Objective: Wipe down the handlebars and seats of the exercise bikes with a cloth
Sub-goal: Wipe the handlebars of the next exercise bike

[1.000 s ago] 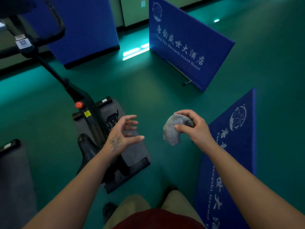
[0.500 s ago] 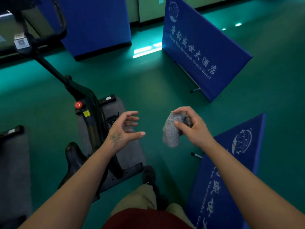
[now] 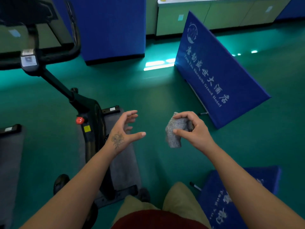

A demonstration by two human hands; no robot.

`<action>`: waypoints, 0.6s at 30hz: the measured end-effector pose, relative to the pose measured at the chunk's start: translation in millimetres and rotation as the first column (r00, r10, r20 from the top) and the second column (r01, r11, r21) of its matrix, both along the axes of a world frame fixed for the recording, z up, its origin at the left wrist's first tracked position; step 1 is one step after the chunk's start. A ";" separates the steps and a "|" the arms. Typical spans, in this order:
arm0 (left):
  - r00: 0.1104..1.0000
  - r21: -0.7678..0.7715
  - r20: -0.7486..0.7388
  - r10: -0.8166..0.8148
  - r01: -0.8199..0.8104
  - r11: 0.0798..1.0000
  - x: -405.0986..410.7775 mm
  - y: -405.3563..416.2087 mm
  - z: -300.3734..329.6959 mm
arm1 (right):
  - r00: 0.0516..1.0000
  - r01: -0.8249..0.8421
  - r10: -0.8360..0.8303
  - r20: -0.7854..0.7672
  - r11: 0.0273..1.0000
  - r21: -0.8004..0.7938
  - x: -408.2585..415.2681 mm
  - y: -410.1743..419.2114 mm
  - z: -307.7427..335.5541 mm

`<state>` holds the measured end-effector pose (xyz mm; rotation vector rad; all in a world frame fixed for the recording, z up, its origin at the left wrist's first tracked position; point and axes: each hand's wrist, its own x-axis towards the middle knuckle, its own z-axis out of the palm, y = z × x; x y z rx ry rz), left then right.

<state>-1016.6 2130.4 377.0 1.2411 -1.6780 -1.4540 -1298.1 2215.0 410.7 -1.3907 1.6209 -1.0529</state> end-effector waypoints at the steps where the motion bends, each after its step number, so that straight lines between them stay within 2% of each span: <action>1: 1.000 -0.015 0.015 0.014 -0.013 1.000 -1.6 -6.7 3.0 | 1.000 -0.008 0.008 0.009 1.000 -0.005 -4.1 -11.8 0.6; 6: 0.993 -0.024 0.040 0.113 -0.112 0.993 -11.6 -50.9 6.3 | 0.994 -0.085 0.087 0.061 0.996 -0.036 -28.9 -83.2 -5.6; 10: 0.966 -0.037 0.072 0.249 -0.247 0.968 -24.6 -91.2 8.9 | 0.973 -0.216 0.219 0.069 0.975 -0.044 -49.3 -157.9 -18.4; 18: 0.855 -0.036 0.072 0.514 -0.513 0.858 -65.0 -148.2 26.4 | 0.849 -0.519 0.520 0.098 0.854 -0.033 -67.4 -300.5 -15.3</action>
